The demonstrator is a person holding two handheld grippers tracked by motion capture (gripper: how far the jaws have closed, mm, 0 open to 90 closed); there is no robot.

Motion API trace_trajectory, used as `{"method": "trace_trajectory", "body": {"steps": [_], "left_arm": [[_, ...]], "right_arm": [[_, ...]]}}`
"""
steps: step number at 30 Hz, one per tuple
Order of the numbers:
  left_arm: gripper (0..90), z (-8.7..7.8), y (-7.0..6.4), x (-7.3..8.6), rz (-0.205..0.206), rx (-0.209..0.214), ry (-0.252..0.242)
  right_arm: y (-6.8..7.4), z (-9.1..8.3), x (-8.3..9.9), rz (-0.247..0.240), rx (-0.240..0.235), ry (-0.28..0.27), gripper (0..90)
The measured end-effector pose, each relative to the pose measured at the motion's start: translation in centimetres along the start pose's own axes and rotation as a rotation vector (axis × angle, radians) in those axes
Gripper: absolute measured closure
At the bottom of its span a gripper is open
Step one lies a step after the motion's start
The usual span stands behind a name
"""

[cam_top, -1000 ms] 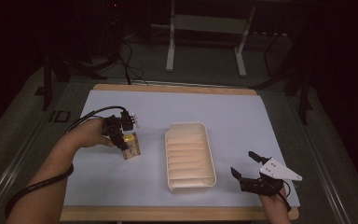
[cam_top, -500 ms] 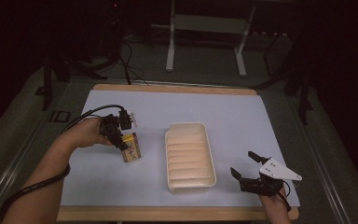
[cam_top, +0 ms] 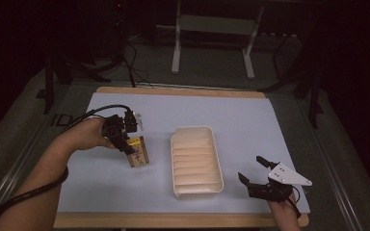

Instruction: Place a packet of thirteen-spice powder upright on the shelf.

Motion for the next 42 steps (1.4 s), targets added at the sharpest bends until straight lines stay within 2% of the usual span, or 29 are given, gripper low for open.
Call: {"method": "trace_trajectory", "body": {"steps": [6,11,16,19,21,23,27,28,32,34,36,37,39,42], "left_arm": [[67.5,-1.0,-0.7,-0.9,0.028,0.018,-0.038],[67.5,-1.6,-1.1,-1.6,0.026,0.039,-0.048],[67.5,-2.1,-1.6,-2.2,0.034,0.049,-0.066],[67.5,-2.5,-2.0,-2.7,0.048,0.039,-0.080],[67.6,-2.8,-2.1,-3.2,0.038,0.045,-0.115],[67.6,-3.1,-2.3,-3.6,0.049,0.044,-0.127],[67.5,-3.2,-2.8,-4.3,0.051,0.068,-0.144],[67.6,-3.2,-2.9,-4.5,0.056,0.058,-0.149],[67.6,-3.1,-3.5,-5.3,0.061,0.075,-0.142],[67.6,-3.2,-3.8,-5.7,0.066,0.061,-0.155],[67.6,-3.3,-3.9,-5.8,0.067,0.073,-0.154],[67.6,-3.4,-4.3,-6.2,0.083,0.073,-0.173],[67.6,-3.4,-4.5,-6.4,0.089,0.073,-0.179],[67.6,-3.4,-5.1,-7.1,0.108,0.079,-0.215]], "right_arm": [[0.0,0.0,0.0,0.000,-0.003,0.002,14.0],[0.0,0.0,0.0,0.000,-0.003,0.003,14.0],[0.0,0.1,0.1,0.001,-0.006,0.006,14.0],[0.0,0.1,0.1,0.001,-0.007,0.005,14.0],[0.0,0.1,0.1,0.002,-0.007,0.006,14.0],[0.0,0.1,0.1,0.005,-0.008,0.008,14.0],[0.0,0.2,0.1,0.005,-0.010,0.009,14.0],[0.0,0.2,0.1,0.006,-0.010,0.010,14.0],[0.0,0.2,0.2,0.005,-0.009,0.010,14.0],[0.0,0.2,0.2,0.006,-0.010,0.010,14.0],[0.0,0.2,0.2,0.006,-0.010,0.010,14.0],[0.0,0.2,0.1,0.006,-0.010,0.011,14.0],[0.0,0.2,0.1,0.005,-0.010,0.011,14.0],[0.0,0.2,0.2,0.005,-0.010,0.011,14.0]]}}
Point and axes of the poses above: each handheld gripper's, and its own axes: z roughly forward along the jaws, x roughly out of its underside, y roughly to its left, the point moved 4 cm from there along z, roughly forward along the jaws, and after that the axes turned 8 degrees about -z, right-handed, at the moved point
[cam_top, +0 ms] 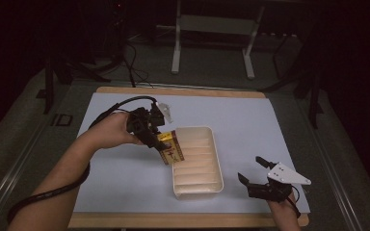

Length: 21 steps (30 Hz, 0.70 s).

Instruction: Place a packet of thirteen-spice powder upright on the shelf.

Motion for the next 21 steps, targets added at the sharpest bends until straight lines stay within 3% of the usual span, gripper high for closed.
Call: {"method": "trace_trajectory", "body": {"steps": [2,4,8,13,14,15,21], "left_arm": [[67.6,0.3,-0.3,-0.3,0.010,-0.010,-0.007],[67.6,0.6,-0.5,-0.6,0.008,0.018,-0.004],[67.6,0.9,-0.6,-1.1,0.025,0.000,-0.028],[67.6,1.3,-0.7,-1.6,0.028,0.013,-0.042],[67.6,1.4,-0.8,-1.7,0.036,0.000,-0.058],[67.6,1.5,-0.8,-1.8,0.033,0.017,-0.058],[67.6,2.4,-0.5,-2.1,0.045,0.027,-0.105]], "right_arm": [[0.0,0.0,0.0,-0.001,-0.001,0.000,14.0],[0.0,0.0,0.0,-0.002,-0.001,0.001,14.0],[0.0,0.0,0.0,-0.003,-0.001,0.002,14.0],[0.0,0.0,0.0,-0.002,-0.002,0.003,14.0],[0.0,0.0,0.0,-0.002,-0.002,0.002,14.0],[0.0,0.0,0.0,-0.003,-0.002,0.002,14.0],[0.0,0.0,0.0,-0.002,-0.005,0.003,14.0]]}}
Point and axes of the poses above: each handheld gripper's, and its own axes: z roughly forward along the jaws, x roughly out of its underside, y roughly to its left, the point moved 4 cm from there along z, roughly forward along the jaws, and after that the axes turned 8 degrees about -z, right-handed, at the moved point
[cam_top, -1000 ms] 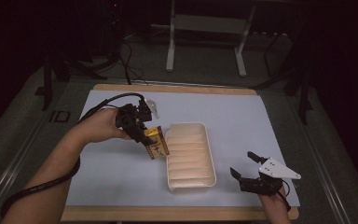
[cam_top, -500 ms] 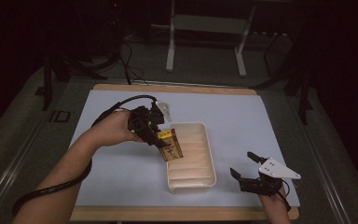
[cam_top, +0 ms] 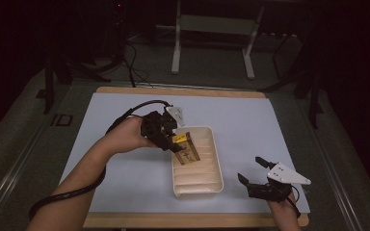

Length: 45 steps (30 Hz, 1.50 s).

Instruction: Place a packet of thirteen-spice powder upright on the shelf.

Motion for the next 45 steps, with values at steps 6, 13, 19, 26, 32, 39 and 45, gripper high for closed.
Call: {"method": "trace_trajectory", "body": {"steps": [6,13,19,26,32,39,45], "left_arm": [[67.6,1.3,0.4,0.0,0.008,-0.001,-0.029],[67.6,2.3,0.9,0.1,0.016,-0.003,-0.036],[67.5,3.2,1.2,0.2,0.016,-0.008,-0.026],[67.6,3.2,1.1,0.1,0.020,-0.007,-0.033],[67.6,3.4,0.8,0.0,0.033,0.004,-0.016],[67.5,3.6,1.1,0.2,0.024,0.002,-0.012],[67.6,4.6,1.1,0.4,0.030,0.005,0.023]], "right_arm": [[0.0,0.0,0.0,0.003,-0.002,0.002,14.1],[0.0,0.0,0.1,0.003,-0.005,0.003,14.1],[0.0,0.0,0.1,0.001,-0.005,0.002,14.1],[0.0,0.0,0.1,0.001,-0.005,0.002,14.1],[0.0,0.0,0.1,-0.001,-0.005,0.001,14.1],[0.0,0.0,0.1,-0.001,-0.006,0.005,14.1],[0.0,0.1,0.1,-0.002,-0.007,0.005,14.1]]}}
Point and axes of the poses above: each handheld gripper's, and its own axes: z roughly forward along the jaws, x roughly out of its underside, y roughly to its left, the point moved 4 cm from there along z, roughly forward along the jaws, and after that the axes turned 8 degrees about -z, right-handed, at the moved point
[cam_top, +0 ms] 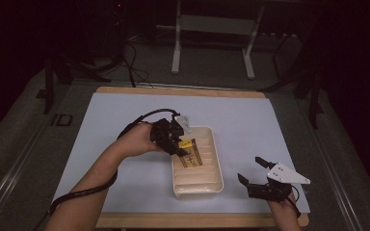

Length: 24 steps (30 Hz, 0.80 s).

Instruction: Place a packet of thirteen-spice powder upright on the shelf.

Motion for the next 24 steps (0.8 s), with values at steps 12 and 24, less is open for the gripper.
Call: {"method": "trace_trajectory", "body": {"steps": [12,24], "left_arm": [[67.4,1.8,0.0,0.0,0.022,-0.008,0.056],[67.4,3.4,0.1,-0.5,0.039,-0.012,0.103]], "right_arm": [[0.0,0.0,0.0,0.001,0.000,0.000,14.1],[-0.2,-0.2,0.1,0.005,0.002,-0.003,14.1]]}}
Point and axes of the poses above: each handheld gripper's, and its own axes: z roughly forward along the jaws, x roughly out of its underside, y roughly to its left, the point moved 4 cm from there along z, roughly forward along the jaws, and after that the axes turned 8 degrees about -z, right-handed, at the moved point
